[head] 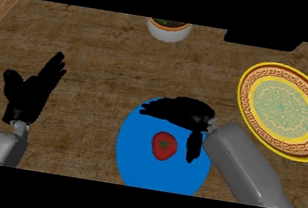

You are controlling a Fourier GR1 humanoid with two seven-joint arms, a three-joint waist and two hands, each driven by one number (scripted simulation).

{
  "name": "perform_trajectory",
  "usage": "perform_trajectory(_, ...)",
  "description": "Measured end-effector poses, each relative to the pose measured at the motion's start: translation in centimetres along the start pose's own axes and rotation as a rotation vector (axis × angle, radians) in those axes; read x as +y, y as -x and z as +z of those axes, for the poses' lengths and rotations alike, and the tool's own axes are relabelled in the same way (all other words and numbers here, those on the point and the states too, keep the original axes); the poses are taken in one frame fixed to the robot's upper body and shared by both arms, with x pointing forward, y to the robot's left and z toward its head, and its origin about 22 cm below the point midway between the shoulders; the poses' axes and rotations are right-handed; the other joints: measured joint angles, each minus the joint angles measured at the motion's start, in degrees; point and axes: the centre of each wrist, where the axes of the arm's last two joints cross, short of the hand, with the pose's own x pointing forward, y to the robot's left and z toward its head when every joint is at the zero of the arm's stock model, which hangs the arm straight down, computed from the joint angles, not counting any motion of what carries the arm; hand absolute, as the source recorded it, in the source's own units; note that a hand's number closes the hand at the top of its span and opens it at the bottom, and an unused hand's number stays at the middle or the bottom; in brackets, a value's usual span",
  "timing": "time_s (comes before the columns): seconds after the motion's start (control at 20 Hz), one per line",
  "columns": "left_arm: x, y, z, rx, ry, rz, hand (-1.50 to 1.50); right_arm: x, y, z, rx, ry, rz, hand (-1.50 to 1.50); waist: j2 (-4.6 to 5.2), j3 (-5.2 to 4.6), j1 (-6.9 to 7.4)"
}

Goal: Pick the tomato from the plate and place it in the plate

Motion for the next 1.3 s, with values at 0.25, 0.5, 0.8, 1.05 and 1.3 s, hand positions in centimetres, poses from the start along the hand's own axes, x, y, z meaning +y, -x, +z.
perform_trajectory(0.25, 1.2, -0.2, -0.3, 0.0, 0.003, -0.001, 0.0, 0.9, -0.1, -0.7, 0.02, -0.007, 0.022, -1.5, 0.01, 0.0, -0.01)
perform_trajectory(0.5, 0.9, 0.0, -0.2, -0.003, 0.002, 0.001, 0.0, 1.8, -0.8, -1.3, 0.034, -0.027, 0.055, -1.5, -0.01, 0.0, -0.01)
perform_trajectory(0.8, 0.9, -0.2, -0.5, 0.002, 0.005, 0.0, 0.0, 2.3, -0.6, -2.3, -0.002, -0.101, 0.106, 1.5, -0.08, -0.03, 0.12)
perform_trajectory(1.05, 0.4, -0.6, -0.4, -0.001, 0.004, 0.003, 0.0, 2.9, -1.0, -2.9, -0.049, -0.108, 0.141, 1.5, -0.43, -0.07, 0.08)
perform_trajectory(1.3, 1.1, -0.3, -0.2, 0.007, 0.001, -0.003, 0.0, 3.6, -1.4, -2.7, -0.071, -0.079, 0.126, 1.5, -0.63, -0.16, -0.06)
